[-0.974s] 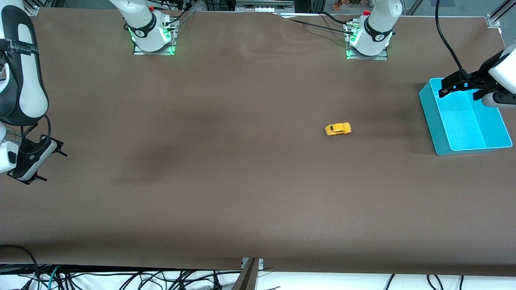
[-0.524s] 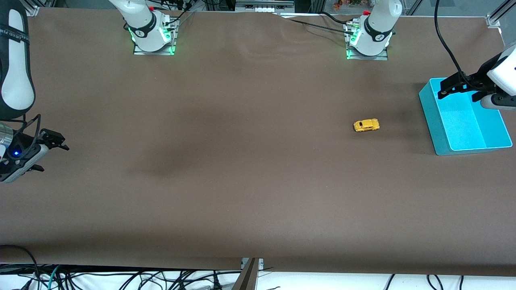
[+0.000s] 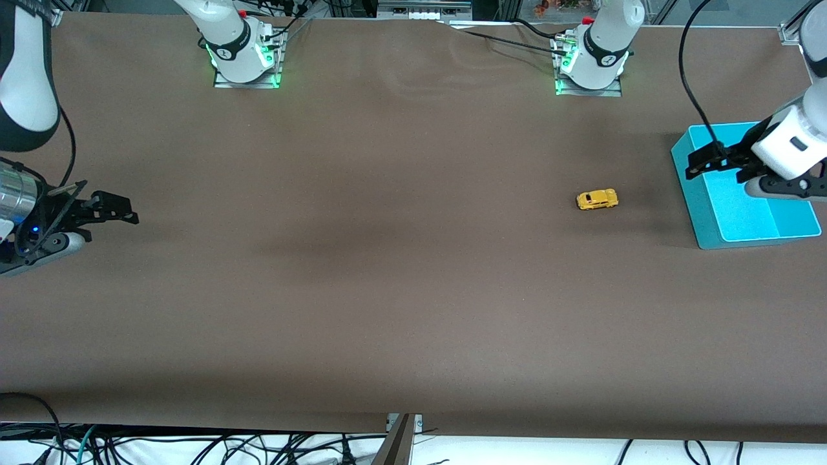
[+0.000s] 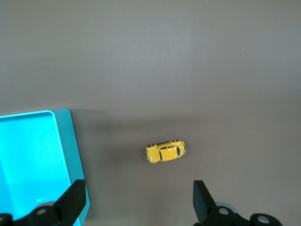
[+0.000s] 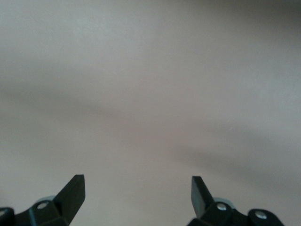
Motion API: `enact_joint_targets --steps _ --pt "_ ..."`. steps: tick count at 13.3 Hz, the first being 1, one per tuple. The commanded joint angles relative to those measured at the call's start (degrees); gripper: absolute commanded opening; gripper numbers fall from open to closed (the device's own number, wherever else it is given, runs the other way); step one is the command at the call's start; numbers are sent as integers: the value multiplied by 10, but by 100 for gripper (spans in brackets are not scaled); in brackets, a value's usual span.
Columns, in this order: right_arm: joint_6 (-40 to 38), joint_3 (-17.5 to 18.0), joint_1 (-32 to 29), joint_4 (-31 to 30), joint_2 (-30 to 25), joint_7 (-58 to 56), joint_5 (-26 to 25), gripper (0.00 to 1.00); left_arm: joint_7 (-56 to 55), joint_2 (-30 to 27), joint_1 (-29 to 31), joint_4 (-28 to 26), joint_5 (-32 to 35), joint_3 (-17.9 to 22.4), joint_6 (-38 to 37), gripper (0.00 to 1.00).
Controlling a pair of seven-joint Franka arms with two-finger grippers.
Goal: Wind and store yellow beetle car
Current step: 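Move the left gripper from the cyan box toward the rolled car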
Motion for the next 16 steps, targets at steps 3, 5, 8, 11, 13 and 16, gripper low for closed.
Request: enact_joint_targets --steps 3,5,8,11,13,16 --pt "-72 23 5 27 -15 72 -7 100 7 0 8 -109 -11 -5 111 100" --pt "-84 26 20 28 -15 101 -29 100 7 2 7 -161 -11 -7 163 100" --pt "-80 19 49 31 -17 125 -89 100 7 19 7 -231 -9 -10 251 100" --pt "-66 18 46 21 -38 135 -88 100 50 32 6 -261 -8 -29 281 100" --pt "-55 5 45 7 -54 132 -86 100 151 45 6 -283 -8 -30 328 100" --pt "-54 3 44 -4 -98 125 -89 100 256 59 6 -303 -7 -30 360 100"
